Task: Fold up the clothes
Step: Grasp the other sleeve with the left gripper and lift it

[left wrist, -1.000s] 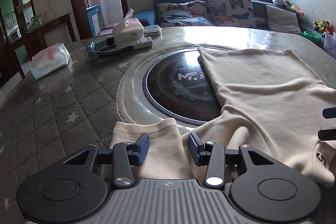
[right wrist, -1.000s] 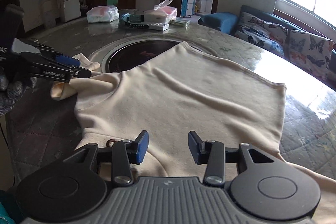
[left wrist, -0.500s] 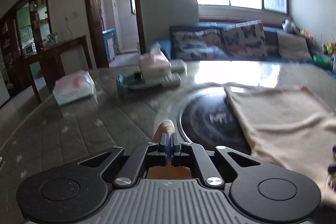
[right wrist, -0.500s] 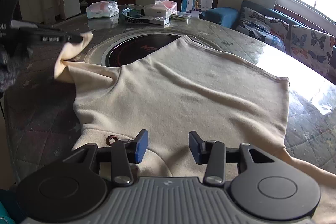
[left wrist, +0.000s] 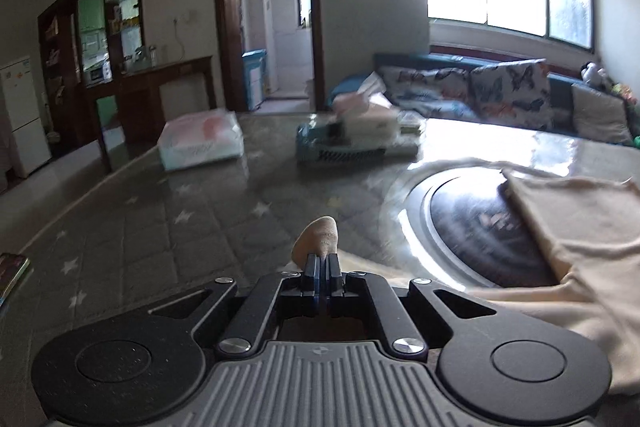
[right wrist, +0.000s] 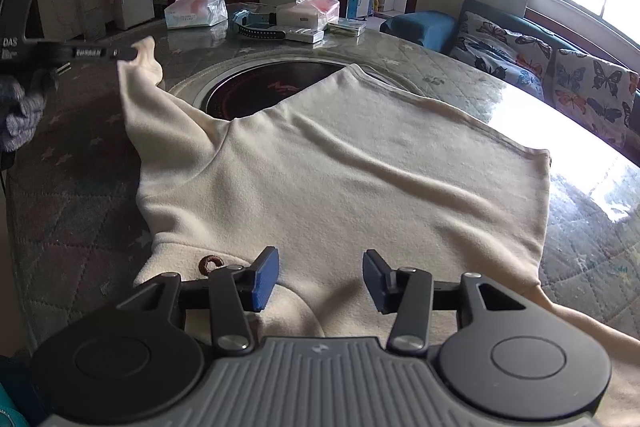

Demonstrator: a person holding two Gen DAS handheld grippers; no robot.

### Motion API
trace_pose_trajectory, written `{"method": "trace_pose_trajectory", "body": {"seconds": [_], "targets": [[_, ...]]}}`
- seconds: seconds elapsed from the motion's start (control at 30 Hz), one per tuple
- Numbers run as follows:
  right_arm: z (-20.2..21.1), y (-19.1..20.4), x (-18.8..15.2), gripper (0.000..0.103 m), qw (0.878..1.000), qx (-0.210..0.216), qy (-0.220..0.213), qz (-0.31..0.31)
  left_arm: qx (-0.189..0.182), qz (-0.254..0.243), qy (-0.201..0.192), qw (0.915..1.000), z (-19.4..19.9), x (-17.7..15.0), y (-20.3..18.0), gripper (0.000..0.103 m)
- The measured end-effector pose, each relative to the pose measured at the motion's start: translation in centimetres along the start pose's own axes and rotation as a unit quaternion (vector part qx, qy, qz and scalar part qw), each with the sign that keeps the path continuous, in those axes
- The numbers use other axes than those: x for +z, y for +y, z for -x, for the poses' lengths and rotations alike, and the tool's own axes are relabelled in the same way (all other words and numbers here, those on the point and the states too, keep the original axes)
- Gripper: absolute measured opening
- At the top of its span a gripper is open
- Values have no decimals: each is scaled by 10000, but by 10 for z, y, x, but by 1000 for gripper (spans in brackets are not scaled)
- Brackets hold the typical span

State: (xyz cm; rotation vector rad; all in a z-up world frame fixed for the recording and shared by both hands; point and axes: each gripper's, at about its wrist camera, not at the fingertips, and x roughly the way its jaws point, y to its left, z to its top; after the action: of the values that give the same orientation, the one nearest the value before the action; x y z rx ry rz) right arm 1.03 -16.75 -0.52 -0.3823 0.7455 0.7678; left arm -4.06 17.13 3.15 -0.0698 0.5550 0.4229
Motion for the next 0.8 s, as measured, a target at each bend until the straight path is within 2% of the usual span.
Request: {"method": "trace_pose_trajectory", "body": {"seconds": [0.07,0.17,0.23,0.3,0.4,0.5,0.7,0.77,0.8], "targets": [[0,-1,0,48,10000,9,15,-7,16,72,252,9997,-6,-3,5,5],[-1,0,1,48,10000,2,26,22,-59,185,408,9990,-8,-5,11,13],[-1,0,1,48,10000,-1,29,21,-3,271,363,9990,-7,-4,12,33],[-2,-1,1,49,10000,-4,32,18,86,313,274,9991,-6,-1,13,37],[-2,0,2,49,10000,-5,36,24,74,309,256,9992,-11,8,13,37],[-2,0,3,49,10000,-5,44,33,-79,139,358,9992,-19,13,11,47],[-3,0,3,50,10000,-16,46,24,-244,-131,406,9988,-31,17,4,46],[-3,0,3,50,10000,-24,50,34,-199,-261,315,9990,-32,18,1,38],[-3,0,3,50,10000,-27,52,39,-176,-325,270,9990,-33,18,-1,25]]}}
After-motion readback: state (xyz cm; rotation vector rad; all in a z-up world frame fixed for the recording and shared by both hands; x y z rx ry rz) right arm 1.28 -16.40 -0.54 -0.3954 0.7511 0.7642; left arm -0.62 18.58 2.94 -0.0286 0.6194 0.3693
